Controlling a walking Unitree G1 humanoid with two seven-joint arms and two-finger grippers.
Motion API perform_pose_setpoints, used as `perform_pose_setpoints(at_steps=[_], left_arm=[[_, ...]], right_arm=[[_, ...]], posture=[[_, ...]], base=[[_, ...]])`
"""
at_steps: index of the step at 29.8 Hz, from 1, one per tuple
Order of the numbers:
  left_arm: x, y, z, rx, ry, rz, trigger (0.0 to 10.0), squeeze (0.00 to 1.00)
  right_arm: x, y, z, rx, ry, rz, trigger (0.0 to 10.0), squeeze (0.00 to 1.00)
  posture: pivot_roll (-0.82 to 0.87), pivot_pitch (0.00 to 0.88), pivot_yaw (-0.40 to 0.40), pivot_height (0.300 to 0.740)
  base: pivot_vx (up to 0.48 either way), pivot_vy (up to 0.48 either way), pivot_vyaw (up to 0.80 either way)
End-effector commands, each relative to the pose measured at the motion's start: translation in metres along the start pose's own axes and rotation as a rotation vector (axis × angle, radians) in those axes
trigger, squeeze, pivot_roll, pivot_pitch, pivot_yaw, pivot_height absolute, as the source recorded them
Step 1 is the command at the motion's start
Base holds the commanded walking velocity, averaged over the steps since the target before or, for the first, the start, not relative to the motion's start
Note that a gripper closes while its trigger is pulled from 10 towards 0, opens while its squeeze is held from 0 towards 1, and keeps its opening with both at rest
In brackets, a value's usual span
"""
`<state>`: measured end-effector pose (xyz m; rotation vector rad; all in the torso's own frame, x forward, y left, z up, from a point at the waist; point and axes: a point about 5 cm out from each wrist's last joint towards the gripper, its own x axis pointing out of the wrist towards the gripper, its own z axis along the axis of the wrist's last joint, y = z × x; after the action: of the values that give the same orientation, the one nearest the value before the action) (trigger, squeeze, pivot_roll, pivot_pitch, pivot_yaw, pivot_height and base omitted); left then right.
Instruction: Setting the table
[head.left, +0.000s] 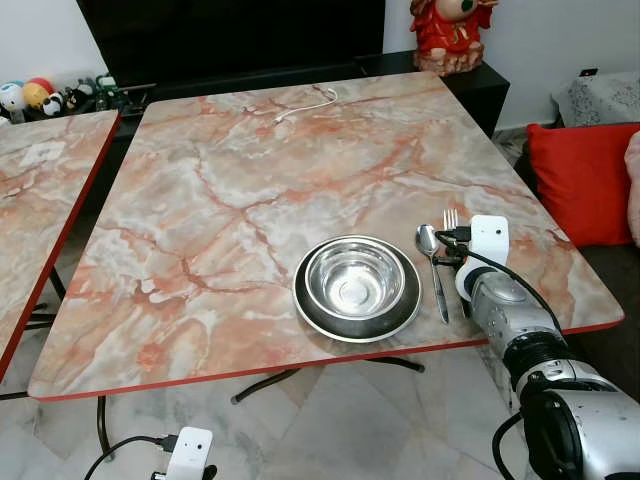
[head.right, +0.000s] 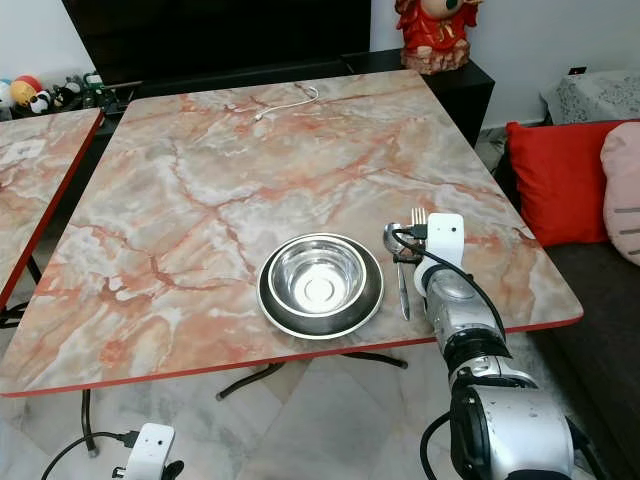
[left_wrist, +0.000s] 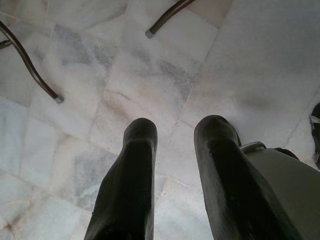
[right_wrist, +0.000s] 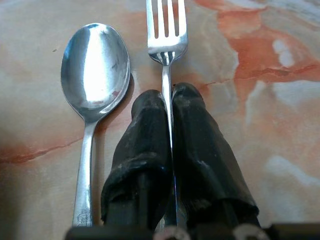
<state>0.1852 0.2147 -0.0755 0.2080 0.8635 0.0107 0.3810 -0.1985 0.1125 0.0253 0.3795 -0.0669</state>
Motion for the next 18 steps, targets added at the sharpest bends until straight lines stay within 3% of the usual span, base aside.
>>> perform_pose_setpoints(at_steps=[1, 18], left_arm=[[-0.0017, 0.0024, -0.0076, 0.002, 0.031, 0.004, 10.0, 0.0], [-0.0018, 0.0029, -0.0075, 0.002, 0.031, 0.005, 10.0, 0.0]], right_arm=[[0.0008, 0.0012, 0.0027, -0.008, 0.006, -0.003, 10.0, 0.03], [0.0005, 0.0009, -0.0029, -0.009, 0.023, -0.003, 10.0, 0.04]], posture=[[-0.11, 0.096, 0.081, 0.74], [-0.11, 0.098, 0.085, 0.74]], base=[[0.0, 0.0, 0.0], [0.0, 0.0, 0.0]])
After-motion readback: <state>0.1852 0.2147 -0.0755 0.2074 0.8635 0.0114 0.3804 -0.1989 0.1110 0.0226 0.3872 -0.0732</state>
